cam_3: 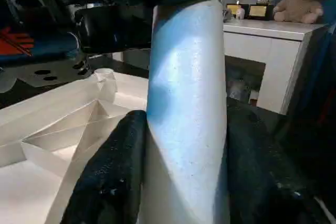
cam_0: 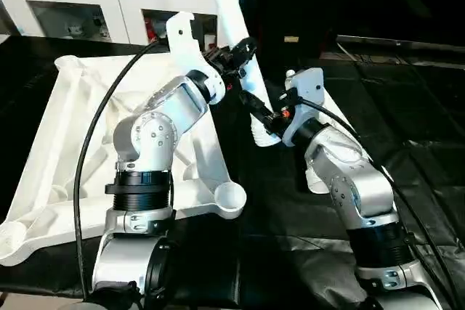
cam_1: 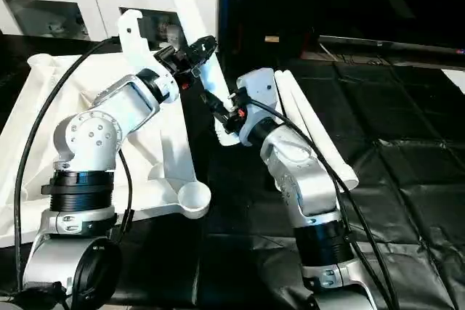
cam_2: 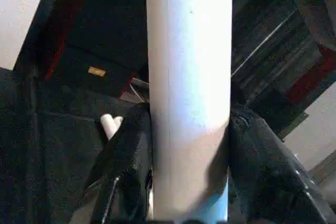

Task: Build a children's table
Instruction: Pick table leg

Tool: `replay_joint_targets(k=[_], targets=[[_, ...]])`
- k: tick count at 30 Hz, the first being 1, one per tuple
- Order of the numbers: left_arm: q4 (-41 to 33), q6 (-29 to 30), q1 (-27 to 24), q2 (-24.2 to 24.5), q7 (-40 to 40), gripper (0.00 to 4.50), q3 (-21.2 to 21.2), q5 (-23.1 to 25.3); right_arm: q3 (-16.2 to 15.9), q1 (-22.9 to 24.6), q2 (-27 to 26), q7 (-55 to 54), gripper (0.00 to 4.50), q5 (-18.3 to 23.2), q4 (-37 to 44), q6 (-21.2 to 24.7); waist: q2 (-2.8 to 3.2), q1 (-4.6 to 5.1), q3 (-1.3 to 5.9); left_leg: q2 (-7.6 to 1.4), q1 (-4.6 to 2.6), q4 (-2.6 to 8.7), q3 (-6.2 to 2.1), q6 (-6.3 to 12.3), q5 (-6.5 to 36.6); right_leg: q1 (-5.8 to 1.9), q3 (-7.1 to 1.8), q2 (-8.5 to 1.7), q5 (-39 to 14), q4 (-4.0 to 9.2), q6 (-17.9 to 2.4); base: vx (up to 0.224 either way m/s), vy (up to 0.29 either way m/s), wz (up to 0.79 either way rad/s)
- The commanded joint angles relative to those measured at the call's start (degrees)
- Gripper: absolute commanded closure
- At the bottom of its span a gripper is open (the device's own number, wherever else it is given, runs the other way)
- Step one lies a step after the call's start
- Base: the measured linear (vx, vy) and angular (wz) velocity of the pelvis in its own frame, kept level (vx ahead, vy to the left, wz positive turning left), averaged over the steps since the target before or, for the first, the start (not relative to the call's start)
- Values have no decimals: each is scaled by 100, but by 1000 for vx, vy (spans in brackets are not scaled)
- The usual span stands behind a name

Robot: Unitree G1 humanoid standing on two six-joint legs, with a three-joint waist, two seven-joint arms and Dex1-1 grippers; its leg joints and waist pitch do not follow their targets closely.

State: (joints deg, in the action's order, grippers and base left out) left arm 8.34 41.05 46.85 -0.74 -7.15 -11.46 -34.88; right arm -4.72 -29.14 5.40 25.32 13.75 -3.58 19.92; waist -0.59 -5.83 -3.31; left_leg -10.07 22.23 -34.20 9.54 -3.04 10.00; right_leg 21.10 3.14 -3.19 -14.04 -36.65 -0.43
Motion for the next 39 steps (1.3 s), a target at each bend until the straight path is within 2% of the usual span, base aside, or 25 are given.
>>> replay_joint_targets(k=[1, 2, 3, 4, 6, 7, 8, 9, 11, 12, 15, 18, 19, 21, 23, 25, 26, 27, 28, 30, 32, 36, 37, 39], targets=[[109, -193, 238, 136, -89, 268, 34, 172, -69, 41, 45, 386, 175, 271, 216, 157, 197, 2, 399, -282, -120, 355, -133, -11, 582, -267, -296, -486, 603, 389, -1093, 0, 0, 0], [161, -219, 264, 191, -132, 268, 40, 202, -61, 105, 72, 510, 175, 401, 357, 221, 104, 32, 396, -294, -135, 363, -125, 1, 673, -282, -300, -468, 600, 423, -1074, 0, 0, 0], [170, -220, 270, 202, -141, 268, 39, 204, -59, 121, 76, 528, 152, 427, 393, 236, 119, 26, 406, -293, -136, 361, -130, 5, 656, -288, -297, -467, 652, 406, -1096, 0, 0, 0], [176, -218, 276, 213, -150, 268, 37, 204, -53, 135, 76, 532, 148, 447, 424, 252, 110, 31, 407, -285, -109, 353, -130, 34, 543, -299, -297, -473, 804, 390, -1113, 0, 0, 0], [172, -247, 274, 338, -287, 268, 82, 257, -35, 245, 115, 627, 137, 584, 595, 341, 156, 45, 410, -285, -105, 345, -134, 63, 469, -298, -291, -474, 947, 377, -1156, 0, 0, 0], [176, -272, 267, 374, -335, 268, 98, 278, -23, 276, 129, 642, 124, 619, 642, 358, 147, 59, 409, -289, -110, 344, -130, 89, 463, -297, -292, -476, 976, 383, -1182, 0, 0, 0], [186, -329, 248, 431, -422, 268, 133, 320, -4, 323, 155, 659, 112, 658, 706, 364, 109, 62, 410, -289, -109, 344, -127, 104, 447, -302, -292, -476, 978, 386, -1193, 0, 0, 0], [194, -363, 232, 456, -461, 268, 159, 349, 11, 342, 170, 682, 105, 685, 729, 361, 111, 60, 410, -292, -112, 345, -124, 122, 427, -296, -291, -477, 955, 379, -1224, 0, 0, 0], [262, -489, 189, 530, -552, 268, 215, 438, 209, 347, 232, 679, 92, 887, 794, 605, 168, 52, 401, -296, -124, 350, -130, 119, 462, -286, -291, -482, 821, 391, -1239, 0, 0, 0], [269, -526, 172, 550, -589, 268, 221, 445, 308, 329, 276, 687, 81, 981, 821, 745, 171, 58, 405, -309, -132, 351, -129, 84, 496, -280, -292, -479, 819, 385, -1258, 0, 0, 0], [178, -520, 152, 653, -898, 268, 247, 352, 731, 152, 436, 791, 59, 1463, 894, 1173, 131, 52, 406, -298, -127, 353, -120, 71, 500, -298, -295, -480, 855, 386, -1289, 0, 0, 0], [136, -562, 106, 758, -1264, 268, 280, 268, 952, -4, 696, 978, 35, 1773, 817, 1493, 135, 41, 411, -282, -114, 336, -112, 82, 386, -303, -290, -486, 909, 377, -1331, 0, 0, 0], [100, -567, 83, 834, -1482, 268, 281, 203, 1014, -112, 918, 1154, 16, 1897, 700, 1727, 81, 32, 417, -276, -112, 326, -102, 129, 336, -326, -292, -488, 934, 371, -1359, 0, 0, 0], [89, -580, 75, 864, -1582, 268, 285, 182, 1031, -153, 1010, 1207, 8, 1954, 658, 1845, 96, 34, 408, -273, -105, 318, -90, 160, 279, -305, -293, -483, 903, 374, -1360, 0, 0, 0], [33, -558, 59, 912, -1732, 268, 307, 123, 1040, -197, 1116, 1339, 1, 2050, 636, 1982, 80, 32, 416, -274, -104, 315, -94, 190, 263, -319, -286, -493, 892, 364, -1385, 0, 0, 0], [-103, -458, 12, 1043, -2194, 268, 409, -29, 1064, -287, 1336, 1717, 0, 2388, 635, 2394, 50, 24, 424, -279, -108, 311, -91, 245, 204, -321, -282, -493, 922, 356, -1433, 0, 0, 0], [-121, -436, 1, 1067, -2289, 268, 434, -47, 1065, -300, 1380, 1790, 0, 2470, 640, 2487, 73, 19, 414, -292, -108, 307, -84, 277, 206, -297, -284, -494, 868, 357, -1453, 0, 0, 0], [-151, -446, -29, 1120, -2491, 268, 503, -53, 1037, -310, 1488, 1948, 0, 2577, 611, 2631, 29, 26, 414, -290, -106, 309, -77, 285, 204, -307, -285, -494, 853, 364, -1455, 0, 0, 0], [-151, -446, -29, 1120, -2491, 268, 503, -53, 1037, -310, 1488, 1948, 0, 2577, 611, 2631, 53, 6, 412, -292, -112, 310, -78, 298, 220, -303, -284, -506, 764, 364, -1461, 0, 0, 0], [-342, -341, -115, 1240, -2979, 268, 680, -168, 842, -294, 1750, 2393, 0, 2665, 524, 2863, 37, 0, 404, -284, -111, 306, -65, 287, 271, -302, -283, -500, 606, 379, -1455, 0, 0, 0], [-458, -273, -154, 1276, -3135, 268, 740, -248, 771, -298, 1790, 2476, 0, 2652, 480, 2906, 49, -11, 404, -301, -112, 306, -58, 256, 249, -281, -286, -506, 563, 369, -1462, 0, 0, 0], [-641, -190, -222, 1317, -3359, 268, 874, -342, 666, -365, 1797, 2551, 0, 2672, 418, 3005, 34, -30, 398, -303, -120, 318, -59, 180, 334, -272, -286, -516, 333, 386, -1434, 0, 0, 0], [-667, -178, -230, 1319, -3407, 268, 900, -358, 648, -384, 1791, 2571, 0, 2690, 412, 3029, 4, -36, 397, -303, -114, 319, -57, 182, 321, -277, -286, -517, 307, 380, -1430, 0, 0, 0], [-725, -135, -244, 1304, -3475, 268, 925, -429, 573, -437, 1777, 2620, 0, 2698, 390, 3056, 24, -37, 400, -299, -115, 311, -55, 178, 298, -267, -285, -509, 292, 381, -1408, 0, 0, 0]])
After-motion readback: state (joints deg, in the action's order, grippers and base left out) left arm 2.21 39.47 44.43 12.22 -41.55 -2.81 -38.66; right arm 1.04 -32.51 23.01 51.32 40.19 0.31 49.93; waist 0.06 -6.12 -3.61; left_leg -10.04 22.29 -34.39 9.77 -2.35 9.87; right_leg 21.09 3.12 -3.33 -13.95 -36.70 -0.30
